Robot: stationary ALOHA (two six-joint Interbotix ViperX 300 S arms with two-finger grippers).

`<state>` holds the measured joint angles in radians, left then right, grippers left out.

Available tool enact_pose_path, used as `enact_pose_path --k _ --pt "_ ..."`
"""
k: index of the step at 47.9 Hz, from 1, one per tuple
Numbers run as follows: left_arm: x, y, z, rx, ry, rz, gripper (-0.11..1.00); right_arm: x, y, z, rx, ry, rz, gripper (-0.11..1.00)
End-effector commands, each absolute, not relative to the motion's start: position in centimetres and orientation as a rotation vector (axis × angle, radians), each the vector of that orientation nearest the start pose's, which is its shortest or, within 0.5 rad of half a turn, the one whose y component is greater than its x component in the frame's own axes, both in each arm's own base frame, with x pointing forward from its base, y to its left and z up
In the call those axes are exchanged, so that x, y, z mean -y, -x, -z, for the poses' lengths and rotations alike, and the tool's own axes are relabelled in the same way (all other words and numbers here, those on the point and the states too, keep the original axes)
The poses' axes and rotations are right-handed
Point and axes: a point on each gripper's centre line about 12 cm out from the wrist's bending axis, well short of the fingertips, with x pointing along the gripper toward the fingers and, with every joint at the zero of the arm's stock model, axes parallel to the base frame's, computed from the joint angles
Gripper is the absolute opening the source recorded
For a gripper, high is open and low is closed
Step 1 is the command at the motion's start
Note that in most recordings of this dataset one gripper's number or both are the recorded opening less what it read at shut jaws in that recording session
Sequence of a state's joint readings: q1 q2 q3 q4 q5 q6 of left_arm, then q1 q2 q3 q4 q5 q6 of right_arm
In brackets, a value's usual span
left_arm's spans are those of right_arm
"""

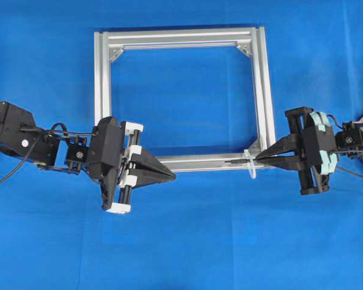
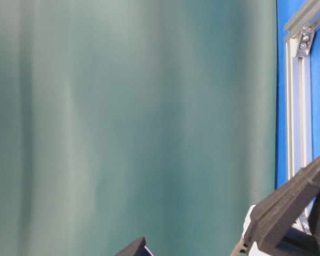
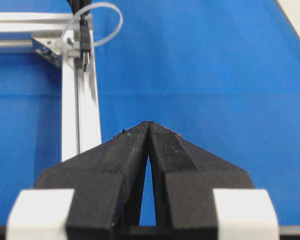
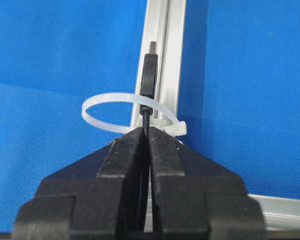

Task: Insert the wire through the string loop located on the right side.
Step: 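Move the left gripper right to the plug emerging from the loop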

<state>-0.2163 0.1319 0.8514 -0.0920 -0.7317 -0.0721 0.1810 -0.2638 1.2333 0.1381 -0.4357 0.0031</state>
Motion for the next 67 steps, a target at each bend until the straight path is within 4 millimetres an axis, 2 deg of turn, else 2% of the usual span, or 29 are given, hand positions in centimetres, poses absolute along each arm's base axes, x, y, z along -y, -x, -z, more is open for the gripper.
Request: enact_pose_path --k 1,13,28,37,47,67 --pt "7.4 -37.7 -15.2 -0.225 0.108 0.136 0.0 -3.9 -25.3 -13.2 -0.507 -0.068 -0.084 -0.03" --pt "6.7 -39.8 -15.5 -0.251 0.112 0.111 0.0 -3.8 -25.4 -13.2 -0.507 -0.07 -0.082 -0.03" --pt "5.4 -46.0 -17.3 -0.209 0.115 0.068 0.0 -3.9 -25.3 -13.2 -0.51 -0.069 -0.084 -0.03" --pt "5.0 -48.4 -17.7 -0.239 0.118 0.056 0.0 -3.8 -25.4 -13.1 -0.512 -0.069 -0.082 -0.03" --pt "5.0 -49.4 -18.0 -0.239 0.121 0.056 0.0 -3.8 -25.4 -13.1 -0.51 -0.069 -0.082 -0.03" --pt "5.0 -49.3 -17.7 -0.246 0.12 0.055 0.01 -3.9 -25.4 -13.2 -0.509 -0.069 -0.084 -0.03"
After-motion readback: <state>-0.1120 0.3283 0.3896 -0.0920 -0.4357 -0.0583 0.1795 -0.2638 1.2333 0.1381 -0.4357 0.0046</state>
